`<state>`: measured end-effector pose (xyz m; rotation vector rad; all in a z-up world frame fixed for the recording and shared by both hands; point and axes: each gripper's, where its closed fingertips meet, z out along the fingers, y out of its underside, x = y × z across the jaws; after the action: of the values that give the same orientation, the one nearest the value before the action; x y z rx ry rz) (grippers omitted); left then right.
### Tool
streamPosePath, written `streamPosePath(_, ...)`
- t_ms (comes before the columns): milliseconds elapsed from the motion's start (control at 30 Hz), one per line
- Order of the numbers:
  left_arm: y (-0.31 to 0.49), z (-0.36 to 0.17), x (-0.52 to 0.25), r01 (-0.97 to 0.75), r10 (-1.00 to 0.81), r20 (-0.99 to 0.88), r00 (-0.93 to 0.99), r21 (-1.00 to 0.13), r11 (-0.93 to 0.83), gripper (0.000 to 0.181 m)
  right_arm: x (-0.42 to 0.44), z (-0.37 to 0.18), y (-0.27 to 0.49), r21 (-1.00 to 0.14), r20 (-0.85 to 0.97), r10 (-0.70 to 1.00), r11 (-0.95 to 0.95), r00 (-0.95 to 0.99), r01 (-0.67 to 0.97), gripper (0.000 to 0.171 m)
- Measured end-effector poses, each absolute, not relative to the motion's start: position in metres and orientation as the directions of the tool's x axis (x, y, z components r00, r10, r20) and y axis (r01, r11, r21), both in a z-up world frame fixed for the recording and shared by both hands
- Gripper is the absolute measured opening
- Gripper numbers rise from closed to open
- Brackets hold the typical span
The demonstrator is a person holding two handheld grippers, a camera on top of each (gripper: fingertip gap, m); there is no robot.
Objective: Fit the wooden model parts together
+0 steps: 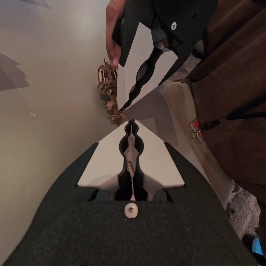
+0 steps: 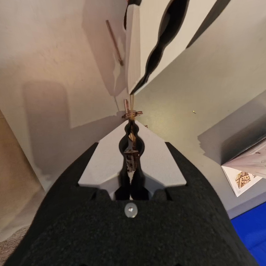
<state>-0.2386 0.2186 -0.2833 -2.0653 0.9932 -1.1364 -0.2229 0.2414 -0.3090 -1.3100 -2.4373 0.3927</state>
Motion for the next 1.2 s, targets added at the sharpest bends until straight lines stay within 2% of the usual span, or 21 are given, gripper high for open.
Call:
streamPosePath(267,0.214,-0.291,-0.244,-0.322,-0.799,0.491,0.346,-0.738,-0.593,0.0,-0.225,-0.309,0.243,-0.39,0.186,0.834,0.548,-0.519,0.74,0.0)
streamPosePath(367,0.22,-0.292,-0.229,-0.322,-0.809,0.457,0.37,-0.753,-0.573,0.0,-0.224,-0.309,0.242,-0.397,0.197,0.825,0.561,-0.53,0.726,0.0)
streamPosePath(500,0.228,-0.305,-0.23,-0.405,-0.83,0.321,0.456,-0.756,-0.514,0.0,-0.223,-0.308,0.245,-0.431,0.189,0.835,0.543,-0.516,0.721,0.0)
streamPosePath(533,0.23,-0.304,-0.229,-0.403,-0.836,0.297,0.462,-0.769,-0.496,0.004,-0.222,-0.307,0.247,-0.439,0.187,0.841,0.534,-0.509,0.722,0.0)
streamPosePath(567,0.234,-0.303,-0.23,-0.399,-0.833,0.27,0.483,-0.778,-0.484,0.022,-0.222,-0.305,0.248,-0.446,0.182,0.844,0.529,-0.505,0.722,0.0)
streamPosePath(667,0.241,-0.302,-0.228,-0.385,-0.822,0.233,0.52,-0.795,-0.469,0.062,-0.221,-0.298,0.25,-0.482,0.172,0.855,0.507,-0.49,0.715,0.0)
streamPosePath(767,0.246,-0.304,-0.221,-0.381,-0.814,0.216,0.539,-0.8,-0.464,0.072,-0.222,-0.288,0.251,-0.533,0.151,0.871,0.47,-0.467,0.704,0.0)
streamPosePath(900,0.257,-0.29,-0.215,-0.273,-0.781,0.255,0.57,-0.838,-0.473,0.06,-0.224,-0.283,0.255,-0.573,0.14,0.891,0.428,-0.432,0.699,0.0)
streamPosePath(1033,0.262,-0.285,-0.22,-0.236,-0.766,0.251,0.592,-0.855,-0.463,0.028,-0.225,-0.282,0.259,-0.565,0.155,0.899,0.42,-0.409,0.71,0.0)
streamPosePath(1200,0.262,-0.289,-0.22,-0.284,-0.768,0.184,0.614,-0.856,-0.432,0.028,-0.223,-0.285,0.264,-0.48,0.209,0.895,0.446,-0.395,0.756,0.0)
